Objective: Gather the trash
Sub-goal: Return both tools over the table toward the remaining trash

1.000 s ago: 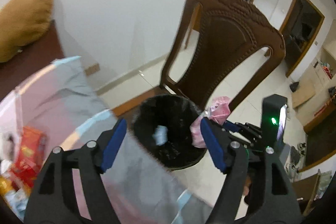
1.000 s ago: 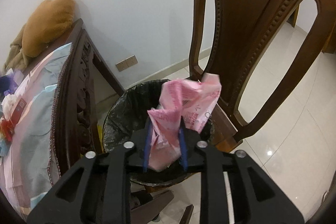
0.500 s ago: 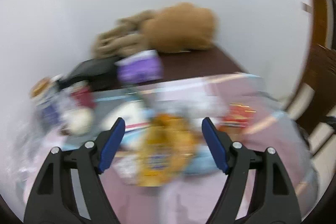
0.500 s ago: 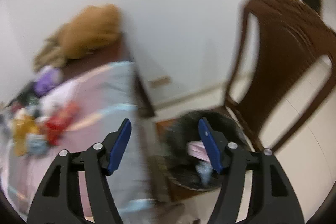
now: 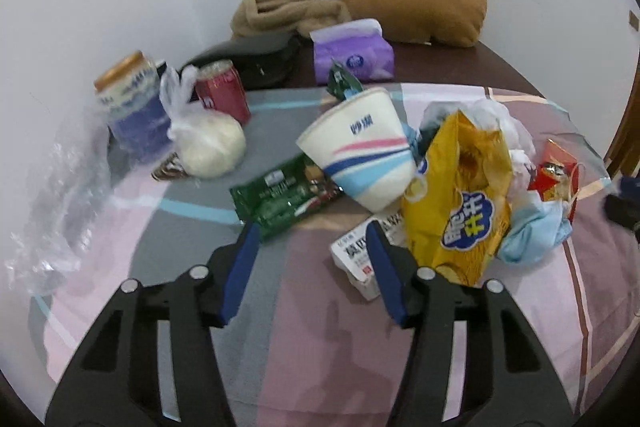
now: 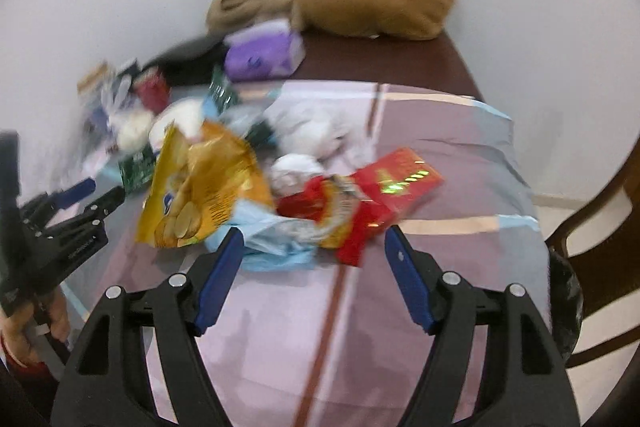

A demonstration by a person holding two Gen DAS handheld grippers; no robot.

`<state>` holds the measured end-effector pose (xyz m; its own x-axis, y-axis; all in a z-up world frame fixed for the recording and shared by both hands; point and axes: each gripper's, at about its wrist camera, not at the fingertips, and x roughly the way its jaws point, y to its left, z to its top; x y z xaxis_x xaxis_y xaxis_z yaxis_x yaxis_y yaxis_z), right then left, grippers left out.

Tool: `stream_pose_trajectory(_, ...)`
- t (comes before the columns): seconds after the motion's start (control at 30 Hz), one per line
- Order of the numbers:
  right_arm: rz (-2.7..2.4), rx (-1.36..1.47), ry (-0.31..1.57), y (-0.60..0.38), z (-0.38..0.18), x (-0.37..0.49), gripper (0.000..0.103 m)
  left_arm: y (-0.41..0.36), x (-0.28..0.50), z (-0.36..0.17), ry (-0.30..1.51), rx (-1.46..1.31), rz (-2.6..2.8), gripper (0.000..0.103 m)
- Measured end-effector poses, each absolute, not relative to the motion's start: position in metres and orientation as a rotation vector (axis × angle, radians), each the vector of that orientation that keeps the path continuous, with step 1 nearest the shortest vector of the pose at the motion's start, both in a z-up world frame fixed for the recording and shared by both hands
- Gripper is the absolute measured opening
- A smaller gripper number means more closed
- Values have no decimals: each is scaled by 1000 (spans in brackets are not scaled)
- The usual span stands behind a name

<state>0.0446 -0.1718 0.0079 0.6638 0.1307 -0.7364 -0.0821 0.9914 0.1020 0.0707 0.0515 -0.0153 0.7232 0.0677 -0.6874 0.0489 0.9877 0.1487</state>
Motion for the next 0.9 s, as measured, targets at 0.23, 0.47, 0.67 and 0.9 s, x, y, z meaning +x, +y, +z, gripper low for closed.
stream_pose_trajectory(0.23, 95, 6, 878, -146, -1, 60, 72, 55, 76, -21, 795, 76, -47, 61)
stream_pose_trajectory(0.47, 85, 3, 913, -142, -13, 67, 72, 45, 78, -23, 804, 79, -72, 63)
stream_pose_trajectory(0.67, 83, 6, 919, -141, -18, 68, 72, 39, 80, -31, 835, 55, -115, 67)
stream_pose_trajectory(0.9, 82, 8, 919, -142, -18, 67, 72, 37, 82, -34, 838, 63, -118, 73)
